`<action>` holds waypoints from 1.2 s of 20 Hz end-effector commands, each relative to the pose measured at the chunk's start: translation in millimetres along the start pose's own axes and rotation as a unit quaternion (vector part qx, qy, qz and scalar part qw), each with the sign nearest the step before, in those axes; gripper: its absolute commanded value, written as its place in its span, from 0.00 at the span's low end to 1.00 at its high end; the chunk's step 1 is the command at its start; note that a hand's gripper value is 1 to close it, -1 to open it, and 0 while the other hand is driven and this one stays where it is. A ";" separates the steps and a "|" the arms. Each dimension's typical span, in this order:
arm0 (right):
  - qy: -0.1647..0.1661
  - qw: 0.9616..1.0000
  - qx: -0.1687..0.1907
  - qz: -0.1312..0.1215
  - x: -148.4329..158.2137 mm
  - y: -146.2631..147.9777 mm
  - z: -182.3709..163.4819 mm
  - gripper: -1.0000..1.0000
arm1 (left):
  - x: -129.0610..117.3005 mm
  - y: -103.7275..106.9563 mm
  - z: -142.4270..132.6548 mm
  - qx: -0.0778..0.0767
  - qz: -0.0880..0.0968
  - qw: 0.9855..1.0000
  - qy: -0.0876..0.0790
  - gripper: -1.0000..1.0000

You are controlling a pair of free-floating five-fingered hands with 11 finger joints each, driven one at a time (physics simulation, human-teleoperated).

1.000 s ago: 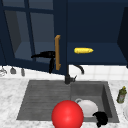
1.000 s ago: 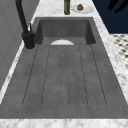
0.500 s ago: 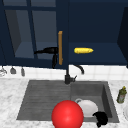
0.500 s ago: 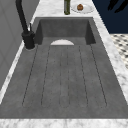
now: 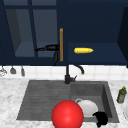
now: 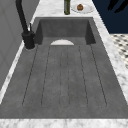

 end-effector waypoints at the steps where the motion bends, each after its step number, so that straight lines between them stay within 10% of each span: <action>1: 0.000 1.000 0.000 0.000 0.0 0.0 0.0 0.50 | 14.9 6.7 -32.6 0.000 0.000 1.000 0.000 0.00; 5: 0.000 1.000 0.000 0.000 0.0 0.0 0.0 0.50 | -9.0 -16.1 24.6 0.004 0.006 0.999 0.036 0.00; 8: 0.000 1.000 0.000 0.000 0.0 0.0 0.0 0.50 | -22.3 -27.5 37.0 0.029 0.010 0.999 0.016 0.00; 16: 0.000 1.000 0.000 0.000 0.0 0.0 0.0 0.50 | -52.4 -76.6 71.3 0.013 0.064 0.998 -0.016 0.00; 24: 0.000 1.000 0.000 0.000 0.0 0.0 0.0 0.50 | -47.3 -111.3 96.6 0.028 0.106 0.990 -0.086 0.00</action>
